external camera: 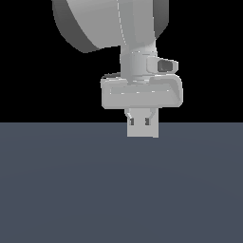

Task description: Plug the charger into the wall socket.

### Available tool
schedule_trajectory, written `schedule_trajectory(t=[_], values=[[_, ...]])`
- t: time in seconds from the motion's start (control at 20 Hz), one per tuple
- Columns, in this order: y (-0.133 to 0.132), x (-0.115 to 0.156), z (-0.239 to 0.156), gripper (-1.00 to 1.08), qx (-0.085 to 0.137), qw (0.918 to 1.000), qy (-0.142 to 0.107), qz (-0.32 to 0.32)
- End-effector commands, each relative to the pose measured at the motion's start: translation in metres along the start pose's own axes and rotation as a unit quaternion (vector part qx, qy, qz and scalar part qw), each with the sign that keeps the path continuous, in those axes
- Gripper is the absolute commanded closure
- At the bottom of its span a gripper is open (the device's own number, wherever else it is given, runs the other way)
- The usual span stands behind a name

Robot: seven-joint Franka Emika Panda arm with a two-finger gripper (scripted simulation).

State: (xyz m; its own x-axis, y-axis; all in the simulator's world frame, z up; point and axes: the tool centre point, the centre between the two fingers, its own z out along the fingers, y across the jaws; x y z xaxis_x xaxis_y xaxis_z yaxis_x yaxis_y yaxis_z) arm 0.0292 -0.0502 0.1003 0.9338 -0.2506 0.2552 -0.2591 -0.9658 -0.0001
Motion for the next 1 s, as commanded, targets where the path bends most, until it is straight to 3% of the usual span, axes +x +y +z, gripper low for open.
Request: schedule_trajectory(t=[0.0,0.55,0.95], values=[[0.001,0.0,0.0,1.08,-0.001,1.0,0.0,0.003],[0.0,0.002,0.001,1.08,0.0,1.0,0.0,0.0],[0.0,0.025,0.007,1.08,0.0,1.0,0.0,0.0]])
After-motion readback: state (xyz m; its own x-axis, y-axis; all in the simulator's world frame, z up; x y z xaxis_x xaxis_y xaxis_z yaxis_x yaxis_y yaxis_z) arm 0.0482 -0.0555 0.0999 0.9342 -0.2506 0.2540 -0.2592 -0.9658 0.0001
